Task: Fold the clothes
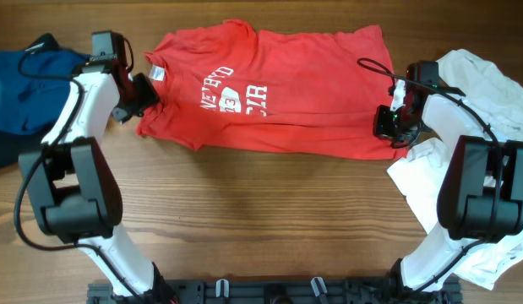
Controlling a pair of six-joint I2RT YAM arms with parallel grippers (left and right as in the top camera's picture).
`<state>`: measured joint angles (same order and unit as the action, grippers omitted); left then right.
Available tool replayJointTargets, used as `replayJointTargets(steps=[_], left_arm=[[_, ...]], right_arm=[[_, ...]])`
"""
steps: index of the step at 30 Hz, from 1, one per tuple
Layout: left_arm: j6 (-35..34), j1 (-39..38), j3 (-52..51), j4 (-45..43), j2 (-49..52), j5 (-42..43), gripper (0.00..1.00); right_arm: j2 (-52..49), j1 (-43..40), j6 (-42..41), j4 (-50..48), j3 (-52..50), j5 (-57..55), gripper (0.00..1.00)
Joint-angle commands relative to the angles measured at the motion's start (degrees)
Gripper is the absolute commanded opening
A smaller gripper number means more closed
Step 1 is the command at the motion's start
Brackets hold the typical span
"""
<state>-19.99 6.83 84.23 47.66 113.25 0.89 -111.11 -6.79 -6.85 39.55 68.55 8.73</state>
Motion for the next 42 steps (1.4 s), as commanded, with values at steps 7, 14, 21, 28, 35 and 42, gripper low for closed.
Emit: replayJointTargets(steps=[7,14,21,28,35,42], left_arm=[[-1.7,0.2,-5.3,4.3,-0.7,-4.0,0.60],[-1.9,0.2,-13.2,-9.8,-0.6,-3.5,0.59],[-1.9,0.2,-13.4,-5.1,-0.7,-4.8,0.04],[-3.4,0.2,-13.4,10.4,-0.9,-22.8,0.04],[-3.4,0.2,-13.4,18.9,-0.9,-25.5,0.04],[-6.0,0.2,-13.4,20.9,-3.8,-25.6,0.04]], right_arm=[[-2.9,-0.2,-3.3,2.9,-1.6,-9.0,0.11],[-2.9,-0.9,-5.1,3.6,-1.6,-11.7,0.10],[-2.9,-0.9,-5.1,4.0,-1.6,-11.8,0.10],[-2.9,-1.0,-5.3,5.4,-1.6,-12.7,0.10],[-2.9,-1.0,-9.1,14.3,-1.6,-14.8,0.04],[-2.8,-0.9,-9.7,18.0,-1.6,-14.6,0.04]])
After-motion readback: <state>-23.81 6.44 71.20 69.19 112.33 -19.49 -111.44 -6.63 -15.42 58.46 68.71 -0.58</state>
